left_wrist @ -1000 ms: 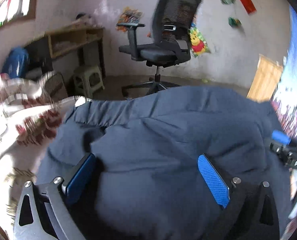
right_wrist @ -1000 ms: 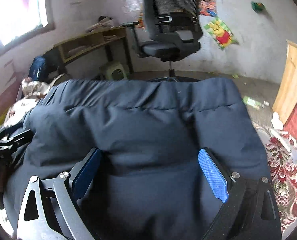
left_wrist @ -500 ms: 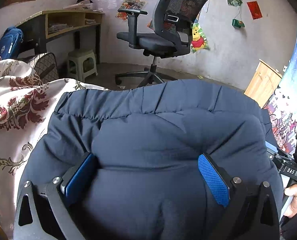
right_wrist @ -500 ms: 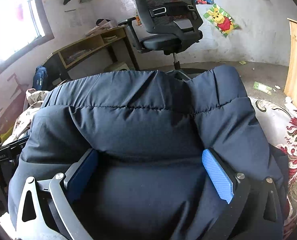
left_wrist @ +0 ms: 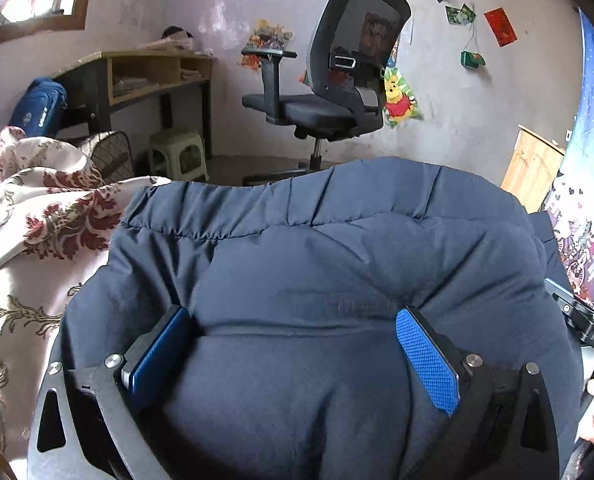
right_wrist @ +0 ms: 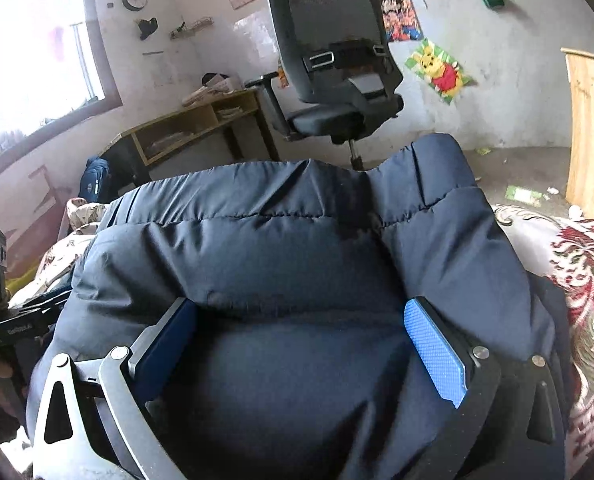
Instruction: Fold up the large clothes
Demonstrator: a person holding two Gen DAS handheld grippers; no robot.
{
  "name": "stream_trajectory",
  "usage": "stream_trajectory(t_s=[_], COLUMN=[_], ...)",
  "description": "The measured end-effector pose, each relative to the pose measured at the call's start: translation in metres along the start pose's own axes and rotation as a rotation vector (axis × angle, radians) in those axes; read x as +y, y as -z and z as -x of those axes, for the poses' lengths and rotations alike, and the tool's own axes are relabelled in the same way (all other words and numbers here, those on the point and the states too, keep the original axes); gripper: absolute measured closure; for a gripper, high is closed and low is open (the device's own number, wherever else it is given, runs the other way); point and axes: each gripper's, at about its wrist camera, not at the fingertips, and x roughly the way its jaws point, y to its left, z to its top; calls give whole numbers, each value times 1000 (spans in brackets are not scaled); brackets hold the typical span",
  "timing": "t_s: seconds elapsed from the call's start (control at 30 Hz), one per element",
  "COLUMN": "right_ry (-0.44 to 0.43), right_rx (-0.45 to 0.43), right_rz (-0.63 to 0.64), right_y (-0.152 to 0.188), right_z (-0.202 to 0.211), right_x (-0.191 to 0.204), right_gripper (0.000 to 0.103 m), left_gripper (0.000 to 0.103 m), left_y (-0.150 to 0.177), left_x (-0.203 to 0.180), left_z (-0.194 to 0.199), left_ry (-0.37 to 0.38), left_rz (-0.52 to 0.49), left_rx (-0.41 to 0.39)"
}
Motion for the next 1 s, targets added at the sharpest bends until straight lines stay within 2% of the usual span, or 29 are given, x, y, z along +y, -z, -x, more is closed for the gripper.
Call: stream_trajectory(t_s=[0.13,0.33,0.47,0.57,0.8,0.9,1.0], right_ry=[22,95,143,161,212,207,176], right_rx=[-4,-13,10,10,35,87,167], right_rz=[8,37,62,68,38,20,-1], right_y=[-1,-1,-4,-8,-23,-26,-23], right_z=[3,13,32,49,80,85,78], right_x=[1,9,11,5,-36,-56,-72], right_gripper=[2,2,2,2,2,2,2], left_gripper=[0,0,0,0,0,0,0], left_y=[2,5,-1,-1,8,16,19], left_x=[-2,-12,8,39,99,110,119], left_z=[2,13,34,55,69,69,59], left_ry=[-27,-129,-165,-187,-216,-179,-111], left_rz=[-7,-46,29,74,54,15,14], left_rx=[-20,-53,-61,-79,23,68,130])
